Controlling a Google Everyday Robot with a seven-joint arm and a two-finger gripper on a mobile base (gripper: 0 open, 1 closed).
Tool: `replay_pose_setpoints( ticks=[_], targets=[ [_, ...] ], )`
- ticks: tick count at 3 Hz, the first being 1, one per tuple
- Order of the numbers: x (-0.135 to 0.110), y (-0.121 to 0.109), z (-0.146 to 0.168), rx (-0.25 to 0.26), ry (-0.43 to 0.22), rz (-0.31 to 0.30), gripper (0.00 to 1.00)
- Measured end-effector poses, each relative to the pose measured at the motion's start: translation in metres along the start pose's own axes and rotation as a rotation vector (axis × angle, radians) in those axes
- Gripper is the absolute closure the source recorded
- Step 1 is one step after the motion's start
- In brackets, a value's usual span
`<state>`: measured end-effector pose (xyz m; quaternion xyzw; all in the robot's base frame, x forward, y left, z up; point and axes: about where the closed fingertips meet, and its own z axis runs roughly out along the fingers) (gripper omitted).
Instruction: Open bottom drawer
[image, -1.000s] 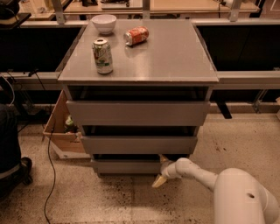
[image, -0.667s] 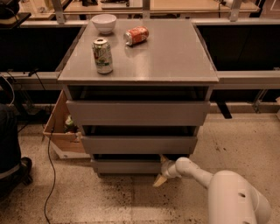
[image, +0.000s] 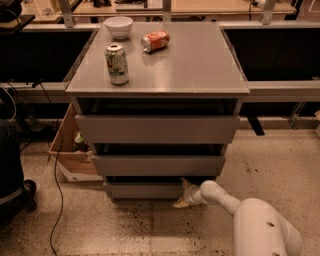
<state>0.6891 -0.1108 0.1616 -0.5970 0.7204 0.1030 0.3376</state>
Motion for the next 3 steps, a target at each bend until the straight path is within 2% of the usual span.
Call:
replay_pose_setpoints(
  ticks=[1,2,3],
  targets=[
    [-0.0054,-0.0025,-0.0073,0.0,0.0,0.0,0.36],
    [-0.0107,-0.0049,-0.0142,0.0,0.0,0.0,0.12],
    [-0.0124,0.0005,-0.0147,-0.016,0.001,0.003,0.02]
  ],
)
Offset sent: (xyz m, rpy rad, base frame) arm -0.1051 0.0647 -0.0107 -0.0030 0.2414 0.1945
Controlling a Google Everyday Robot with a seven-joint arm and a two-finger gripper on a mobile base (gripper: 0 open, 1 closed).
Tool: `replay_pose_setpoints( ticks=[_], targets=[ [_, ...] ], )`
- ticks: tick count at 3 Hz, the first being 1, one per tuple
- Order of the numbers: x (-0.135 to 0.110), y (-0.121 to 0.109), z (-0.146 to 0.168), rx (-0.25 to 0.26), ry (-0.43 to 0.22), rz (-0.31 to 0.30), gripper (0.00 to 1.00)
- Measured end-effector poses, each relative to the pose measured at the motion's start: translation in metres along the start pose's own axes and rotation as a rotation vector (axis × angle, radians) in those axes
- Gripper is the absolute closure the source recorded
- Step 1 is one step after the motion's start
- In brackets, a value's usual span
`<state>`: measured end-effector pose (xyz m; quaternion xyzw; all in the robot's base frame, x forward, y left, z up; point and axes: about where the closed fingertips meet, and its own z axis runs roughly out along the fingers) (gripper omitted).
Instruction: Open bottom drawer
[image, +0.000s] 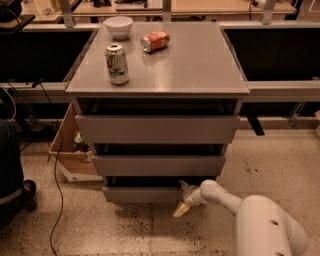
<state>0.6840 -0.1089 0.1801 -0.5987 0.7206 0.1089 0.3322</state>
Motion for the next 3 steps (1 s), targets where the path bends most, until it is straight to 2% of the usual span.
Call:
replay_pose_setpoints(
  ticks=[1,3],
  targets=[
    [-0.005,0.067,0.01,-0.179,0.014,0.035,0.25],
    [-0.015,0.062,-0.003,-0.179,0.014,0.035,0.71]
  ],
)
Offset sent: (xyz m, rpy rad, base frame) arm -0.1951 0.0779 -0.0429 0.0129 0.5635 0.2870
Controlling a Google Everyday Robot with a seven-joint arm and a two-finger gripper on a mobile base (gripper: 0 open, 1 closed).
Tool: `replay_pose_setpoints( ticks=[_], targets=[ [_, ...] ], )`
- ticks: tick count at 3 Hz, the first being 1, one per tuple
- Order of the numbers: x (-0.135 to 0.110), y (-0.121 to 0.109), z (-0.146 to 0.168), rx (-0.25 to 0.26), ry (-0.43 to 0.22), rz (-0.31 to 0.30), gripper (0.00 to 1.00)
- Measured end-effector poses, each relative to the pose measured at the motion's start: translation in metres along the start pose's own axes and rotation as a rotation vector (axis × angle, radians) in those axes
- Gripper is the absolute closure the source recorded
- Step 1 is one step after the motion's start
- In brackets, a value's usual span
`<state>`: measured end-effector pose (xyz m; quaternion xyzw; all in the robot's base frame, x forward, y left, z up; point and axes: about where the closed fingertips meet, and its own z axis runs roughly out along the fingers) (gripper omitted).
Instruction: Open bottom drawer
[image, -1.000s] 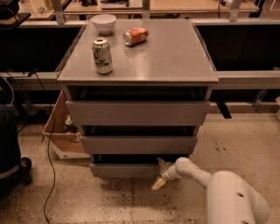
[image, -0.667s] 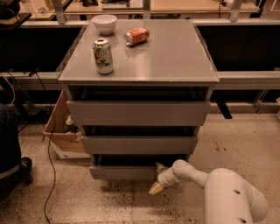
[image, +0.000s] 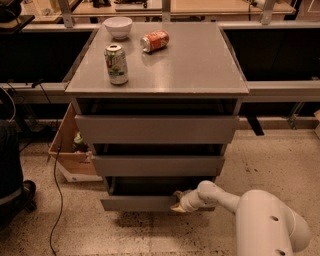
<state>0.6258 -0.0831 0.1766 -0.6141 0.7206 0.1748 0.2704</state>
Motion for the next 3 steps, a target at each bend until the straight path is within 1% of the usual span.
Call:
replay_pose_setpoints(
  ticks=[1,2,3],
  targets=[
    [-0.003,-0.001,-0.008,0.0,0.0,0.0,0.74],
    [-0.005,-0.002,-0.013,0.0,0.0,0.0,0.59],
    [-0.021,0.053,-0.014,-0.179,0.025,0.067,0.36]
  ],
)
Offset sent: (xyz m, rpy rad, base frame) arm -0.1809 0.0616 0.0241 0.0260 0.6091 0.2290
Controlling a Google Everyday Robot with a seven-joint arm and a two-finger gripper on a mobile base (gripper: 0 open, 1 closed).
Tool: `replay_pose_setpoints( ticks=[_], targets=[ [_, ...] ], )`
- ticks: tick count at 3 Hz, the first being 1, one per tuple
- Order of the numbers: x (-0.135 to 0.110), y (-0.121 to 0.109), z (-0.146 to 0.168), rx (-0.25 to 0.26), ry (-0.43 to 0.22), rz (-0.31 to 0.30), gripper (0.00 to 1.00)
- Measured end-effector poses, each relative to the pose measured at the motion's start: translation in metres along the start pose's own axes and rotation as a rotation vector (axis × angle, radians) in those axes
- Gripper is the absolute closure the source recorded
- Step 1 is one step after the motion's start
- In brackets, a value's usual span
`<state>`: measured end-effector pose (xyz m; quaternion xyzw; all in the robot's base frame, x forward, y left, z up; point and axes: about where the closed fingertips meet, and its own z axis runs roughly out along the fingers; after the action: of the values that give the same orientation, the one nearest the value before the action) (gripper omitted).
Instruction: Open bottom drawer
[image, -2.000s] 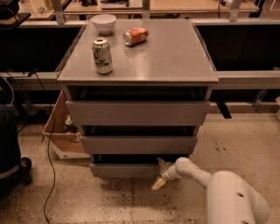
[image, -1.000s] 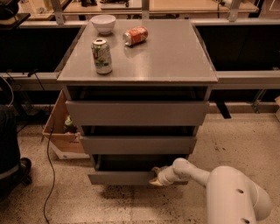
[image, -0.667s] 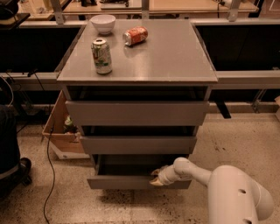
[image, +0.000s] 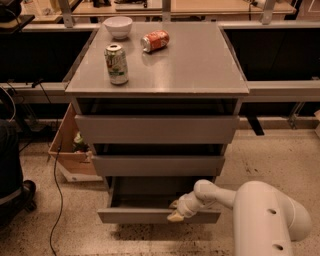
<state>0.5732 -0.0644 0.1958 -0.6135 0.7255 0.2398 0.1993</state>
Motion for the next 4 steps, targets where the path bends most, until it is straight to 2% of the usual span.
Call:
replay_pose_setpoints(
  ticks=[1,2,3,4],
  targets=[
    [-0.01,0.082,0.01,-0.238,0.03,0.074,0.13],
    [-0.016,0.129,0.013,-0.373,0.045,0.119,0.0],
    [-0.02,0.153,0.012,-0.444,0.06,0.14,0.0],
    [-0.025,0.158,0.002,-0.438,0.076,0.14,0.0]
  ],
)
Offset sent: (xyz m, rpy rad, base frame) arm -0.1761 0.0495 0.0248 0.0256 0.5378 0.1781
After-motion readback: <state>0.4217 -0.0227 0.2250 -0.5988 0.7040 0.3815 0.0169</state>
